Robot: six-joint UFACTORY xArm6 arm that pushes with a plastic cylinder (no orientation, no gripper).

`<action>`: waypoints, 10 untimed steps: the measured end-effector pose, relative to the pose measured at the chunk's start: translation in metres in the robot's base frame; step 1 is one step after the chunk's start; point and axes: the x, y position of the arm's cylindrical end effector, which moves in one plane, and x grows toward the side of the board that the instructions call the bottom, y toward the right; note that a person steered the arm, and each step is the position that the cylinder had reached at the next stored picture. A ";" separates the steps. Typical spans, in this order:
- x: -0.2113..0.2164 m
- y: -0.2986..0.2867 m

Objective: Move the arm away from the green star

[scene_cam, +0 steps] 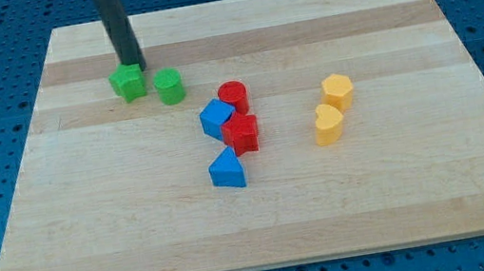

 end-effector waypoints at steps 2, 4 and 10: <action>0.033 -0.045; -0.037 0.001; 0.011 0.118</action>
